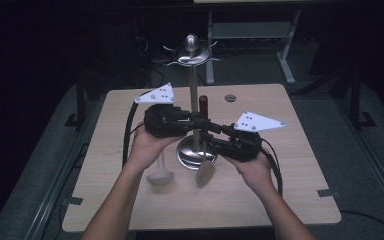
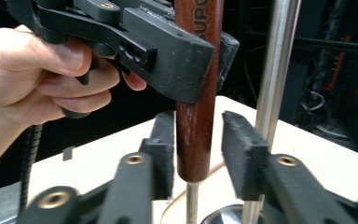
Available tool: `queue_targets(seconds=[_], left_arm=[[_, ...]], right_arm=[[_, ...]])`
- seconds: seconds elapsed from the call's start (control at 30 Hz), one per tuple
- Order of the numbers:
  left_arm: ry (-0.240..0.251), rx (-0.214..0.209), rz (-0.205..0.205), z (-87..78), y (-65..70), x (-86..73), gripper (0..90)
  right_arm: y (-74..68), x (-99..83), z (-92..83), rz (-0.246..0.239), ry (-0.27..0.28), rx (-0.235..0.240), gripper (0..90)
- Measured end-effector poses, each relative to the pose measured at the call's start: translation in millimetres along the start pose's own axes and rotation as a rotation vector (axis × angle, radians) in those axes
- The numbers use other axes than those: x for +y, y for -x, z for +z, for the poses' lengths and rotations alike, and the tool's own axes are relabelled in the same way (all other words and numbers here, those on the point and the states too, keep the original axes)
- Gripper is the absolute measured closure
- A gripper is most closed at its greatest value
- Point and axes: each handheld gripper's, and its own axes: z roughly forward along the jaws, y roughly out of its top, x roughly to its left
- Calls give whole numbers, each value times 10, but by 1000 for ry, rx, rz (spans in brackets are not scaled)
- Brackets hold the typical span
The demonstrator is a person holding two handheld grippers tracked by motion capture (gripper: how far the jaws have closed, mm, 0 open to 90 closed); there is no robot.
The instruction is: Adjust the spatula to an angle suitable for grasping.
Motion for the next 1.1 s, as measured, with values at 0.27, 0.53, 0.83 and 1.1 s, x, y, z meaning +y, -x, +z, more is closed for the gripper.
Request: queue_targets(seconds=[0.27,0.53,0.83,1.1], left_arm=[[-4,-37,12,-51,-17,1,737],[3,-86,38,-98,-17,37,737],[-11,-110,61,-68,-5,41,736],[-13,-135,74,-74,4,44,737]], right_arm=[[157,13,-68,-27,-39,160,511],[397,-9,-54,-29,-51,316,574],[397,81,29,-44,-43,415,611],[393,116,79,-56,-51,461,647]])
